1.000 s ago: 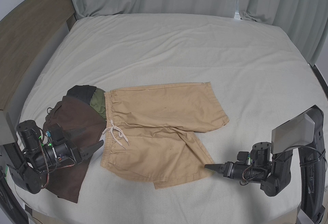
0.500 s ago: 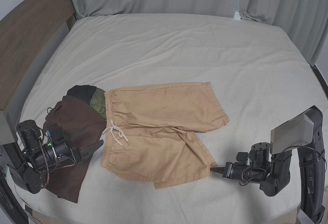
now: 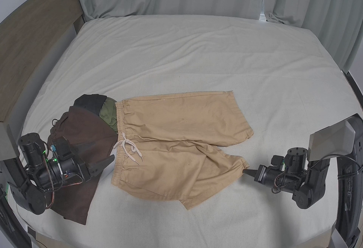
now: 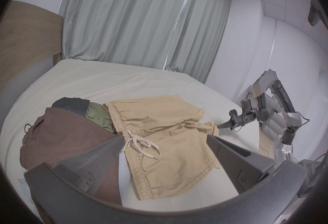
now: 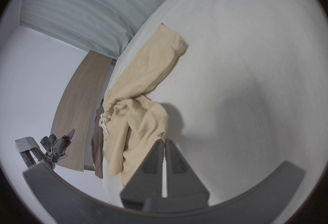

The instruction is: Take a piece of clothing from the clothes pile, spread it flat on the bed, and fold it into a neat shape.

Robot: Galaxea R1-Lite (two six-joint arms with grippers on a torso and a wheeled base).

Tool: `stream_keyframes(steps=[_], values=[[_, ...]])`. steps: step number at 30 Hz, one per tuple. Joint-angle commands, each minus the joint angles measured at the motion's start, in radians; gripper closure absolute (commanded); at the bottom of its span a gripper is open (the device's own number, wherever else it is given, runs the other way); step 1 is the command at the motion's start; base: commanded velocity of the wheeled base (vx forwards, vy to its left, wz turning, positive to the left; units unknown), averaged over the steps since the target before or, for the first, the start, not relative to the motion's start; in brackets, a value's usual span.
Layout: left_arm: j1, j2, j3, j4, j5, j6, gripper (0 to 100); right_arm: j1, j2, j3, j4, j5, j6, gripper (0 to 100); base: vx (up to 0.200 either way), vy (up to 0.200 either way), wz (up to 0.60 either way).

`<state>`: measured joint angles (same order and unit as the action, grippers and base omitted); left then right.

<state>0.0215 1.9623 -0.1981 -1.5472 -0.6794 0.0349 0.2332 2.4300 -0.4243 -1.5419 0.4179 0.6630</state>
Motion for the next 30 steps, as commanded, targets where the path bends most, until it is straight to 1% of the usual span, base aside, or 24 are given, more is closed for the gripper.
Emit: stream_keyframes(steps=[1,14,18,23,30], values=[[0.002,0.001,0.000,-0.001,0.000,0.000,0,-0.026,-0.019,-0.016,-0.001,-0.001,0.000,100,0.000,0.000,0.00],[0.000,0.001,0.000,-0.001,0.000,-0.006,0,-0.091,-0.020,-0.113,-0.001,-0.002,0.001,100,0.000,0.000,0.00],[0.000,0.000,0.000,-0.001,0.000,-0.006,0,-0.094,-0.016,-0.140,-0.001,-0.005,0.004,100,0.000,0.000,0.00],[0.000,0.000,0.000,-0.001,0.000,-0.007,0,-0.097,-0.014,-0.163,-0.001,-0.031,0.004,100,0.000,0.000,0.00],[0.002,-0.002,-0.003,-0.001,0.000,-0.009,0,-0.094,-0.008,-0.186,-0.001,-0.033,0.007,100,0.000,0.000,0.00]])
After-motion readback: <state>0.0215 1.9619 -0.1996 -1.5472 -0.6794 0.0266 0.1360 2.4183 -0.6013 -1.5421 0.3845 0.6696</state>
